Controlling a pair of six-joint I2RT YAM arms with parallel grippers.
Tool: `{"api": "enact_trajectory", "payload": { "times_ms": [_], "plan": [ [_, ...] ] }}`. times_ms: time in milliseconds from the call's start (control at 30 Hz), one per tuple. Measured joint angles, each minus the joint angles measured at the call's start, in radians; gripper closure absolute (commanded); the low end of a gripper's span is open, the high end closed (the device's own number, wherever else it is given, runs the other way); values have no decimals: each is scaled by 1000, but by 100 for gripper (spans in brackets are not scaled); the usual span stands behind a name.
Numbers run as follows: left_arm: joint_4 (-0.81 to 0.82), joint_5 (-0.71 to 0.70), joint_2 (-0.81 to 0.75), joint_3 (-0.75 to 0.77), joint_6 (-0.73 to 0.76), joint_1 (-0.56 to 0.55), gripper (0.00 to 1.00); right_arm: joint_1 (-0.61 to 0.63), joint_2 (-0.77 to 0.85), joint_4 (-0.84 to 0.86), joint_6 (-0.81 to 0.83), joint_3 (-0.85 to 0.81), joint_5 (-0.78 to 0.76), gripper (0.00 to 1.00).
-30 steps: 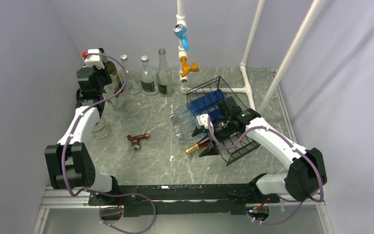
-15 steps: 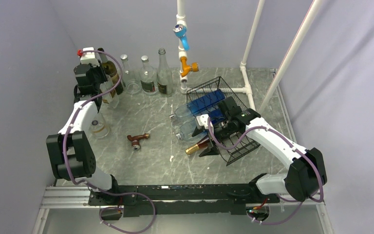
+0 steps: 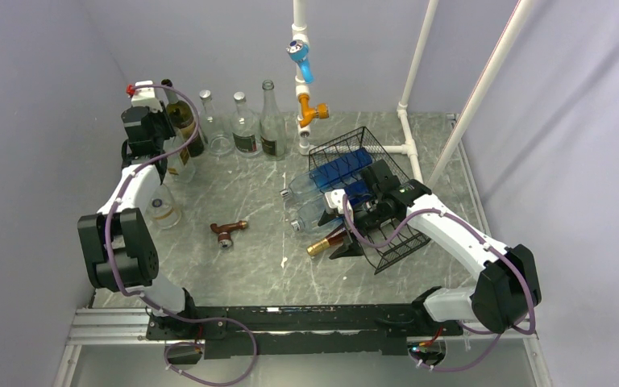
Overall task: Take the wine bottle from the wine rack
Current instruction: Place the wine bottle at the center of the board.
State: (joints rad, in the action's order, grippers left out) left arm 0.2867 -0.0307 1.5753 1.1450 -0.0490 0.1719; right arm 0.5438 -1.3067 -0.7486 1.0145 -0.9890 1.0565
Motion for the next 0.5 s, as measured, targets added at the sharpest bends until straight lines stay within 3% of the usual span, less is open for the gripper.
{"api": "enact_trajectory", "payload": {
  "times_ms": [133, 500],
  "plan": [
    [1, 2, 3, 1, -1, 1, 96, 0, 0, 0, 0, 2, 0, 2],
    [3, 7, 7, 5, -26, 3, 51, 0, 0, 0, 0, 2, -1, 2]
  ]
}}
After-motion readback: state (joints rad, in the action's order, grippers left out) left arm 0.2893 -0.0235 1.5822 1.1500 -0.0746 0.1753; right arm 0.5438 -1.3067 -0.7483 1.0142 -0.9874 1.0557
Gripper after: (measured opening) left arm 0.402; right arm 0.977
